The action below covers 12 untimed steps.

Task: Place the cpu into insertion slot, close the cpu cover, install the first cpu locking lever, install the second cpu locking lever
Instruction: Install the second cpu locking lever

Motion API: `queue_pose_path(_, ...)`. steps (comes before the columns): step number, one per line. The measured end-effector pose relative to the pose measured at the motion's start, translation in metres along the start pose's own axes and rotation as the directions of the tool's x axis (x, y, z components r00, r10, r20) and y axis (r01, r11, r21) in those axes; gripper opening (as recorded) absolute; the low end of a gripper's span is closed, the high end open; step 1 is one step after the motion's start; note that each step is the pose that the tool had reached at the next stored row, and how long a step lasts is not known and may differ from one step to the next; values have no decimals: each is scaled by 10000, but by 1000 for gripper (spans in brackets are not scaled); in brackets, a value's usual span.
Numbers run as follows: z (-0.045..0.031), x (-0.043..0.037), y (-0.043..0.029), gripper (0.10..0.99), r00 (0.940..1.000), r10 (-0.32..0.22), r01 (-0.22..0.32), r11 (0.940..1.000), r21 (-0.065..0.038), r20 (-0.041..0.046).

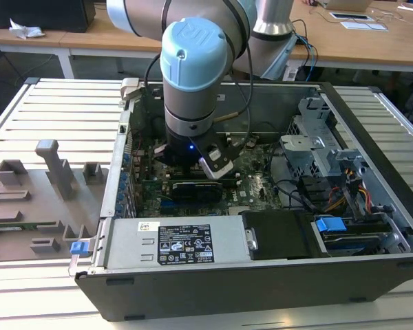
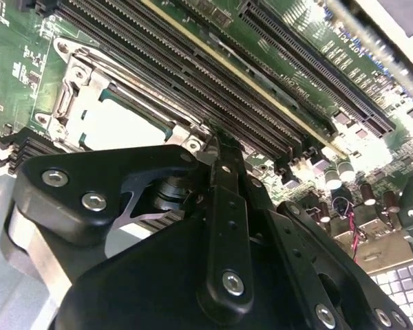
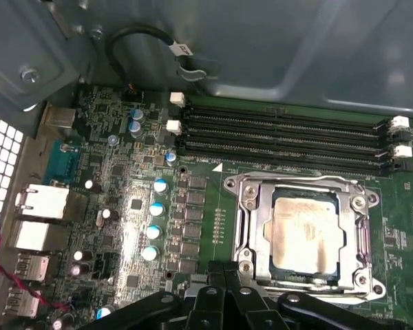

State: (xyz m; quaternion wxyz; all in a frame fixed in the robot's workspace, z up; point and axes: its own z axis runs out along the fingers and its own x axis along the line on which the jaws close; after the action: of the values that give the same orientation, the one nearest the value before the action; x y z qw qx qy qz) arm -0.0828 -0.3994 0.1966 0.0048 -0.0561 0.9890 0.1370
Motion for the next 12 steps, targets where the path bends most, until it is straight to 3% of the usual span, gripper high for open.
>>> queue_pose_path(3, -4, 2, -14, 106, 10000, 1, -1, 10000, -6, 2)
queue_pose_path(6, -85, -3, 14, 106, 10000, -3, 3, 10000, -6, 3)
queue_pose_path(7, -82, -11, 58, 106, 10000, -1, 1, 10000, 61, -6)
queue_pose_path(10, -45, -34, 192, 106, 10000, 1, 1, 9988, 499, -56)
queue_pose_path(12, -16, -50, 293, 106, 9999, 10, -1, 9960, 898, -101)
